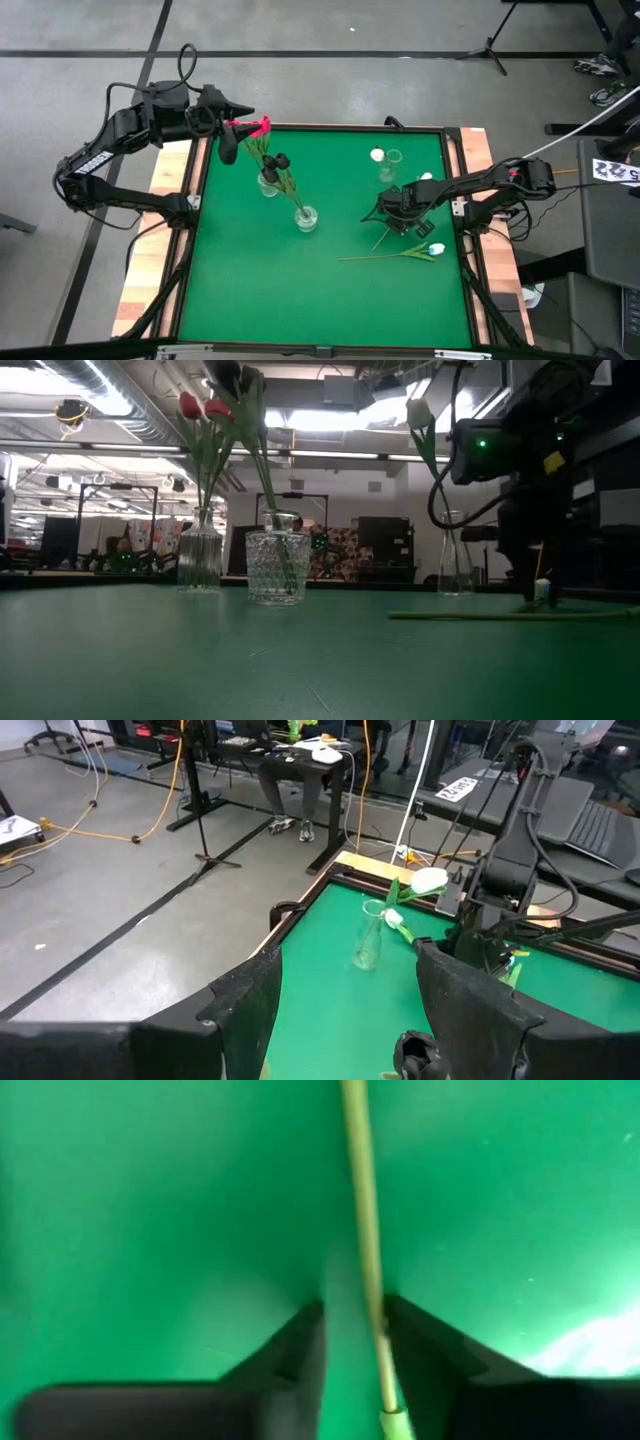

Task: Sort flowers into vase by color
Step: Put the top white tulip into the top right transparent vase

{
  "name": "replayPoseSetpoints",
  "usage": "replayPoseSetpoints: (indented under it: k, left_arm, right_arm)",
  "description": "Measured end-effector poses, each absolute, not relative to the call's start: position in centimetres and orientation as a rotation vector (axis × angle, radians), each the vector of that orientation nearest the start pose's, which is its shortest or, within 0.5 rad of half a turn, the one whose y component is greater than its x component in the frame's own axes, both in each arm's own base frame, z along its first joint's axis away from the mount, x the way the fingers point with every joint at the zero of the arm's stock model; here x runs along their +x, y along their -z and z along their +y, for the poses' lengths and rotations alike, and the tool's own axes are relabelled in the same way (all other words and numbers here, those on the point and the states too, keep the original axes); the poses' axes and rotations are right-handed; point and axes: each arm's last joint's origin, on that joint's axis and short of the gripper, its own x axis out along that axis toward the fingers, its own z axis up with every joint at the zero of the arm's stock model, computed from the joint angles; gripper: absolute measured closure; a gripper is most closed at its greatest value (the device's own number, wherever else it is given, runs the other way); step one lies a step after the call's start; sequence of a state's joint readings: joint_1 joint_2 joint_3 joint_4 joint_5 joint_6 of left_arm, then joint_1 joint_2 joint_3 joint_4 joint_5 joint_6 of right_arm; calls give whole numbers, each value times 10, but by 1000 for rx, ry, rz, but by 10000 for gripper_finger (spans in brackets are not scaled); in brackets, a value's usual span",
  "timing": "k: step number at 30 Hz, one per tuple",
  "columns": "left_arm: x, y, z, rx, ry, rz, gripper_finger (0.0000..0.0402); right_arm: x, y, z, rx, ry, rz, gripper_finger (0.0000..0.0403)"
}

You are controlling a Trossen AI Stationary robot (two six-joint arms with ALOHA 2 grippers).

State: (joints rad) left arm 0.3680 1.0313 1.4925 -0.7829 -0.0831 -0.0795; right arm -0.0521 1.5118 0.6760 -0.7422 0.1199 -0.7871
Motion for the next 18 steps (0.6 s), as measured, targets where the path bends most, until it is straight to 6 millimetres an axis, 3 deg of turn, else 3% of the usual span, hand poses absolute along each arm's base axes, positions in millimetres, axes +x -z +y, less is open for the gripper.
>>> replayPoseSetpoints:
  k: [5, 12, 18]
  left_arm:
    - [156, -462, 63, -119, -466, 304, 171]
    - [156, -462, 63, -119, -467, 304, 171]
    - [156, -462, 63, -119, -467, 305, 171]
  right_arm:
    - [217, -131, -15, -636, -435, 1540, 388]
    - [219, -134, -15, -560, -361, 1559, 393]
    - [232, -156, -16, -572, -344, 1572, 398]
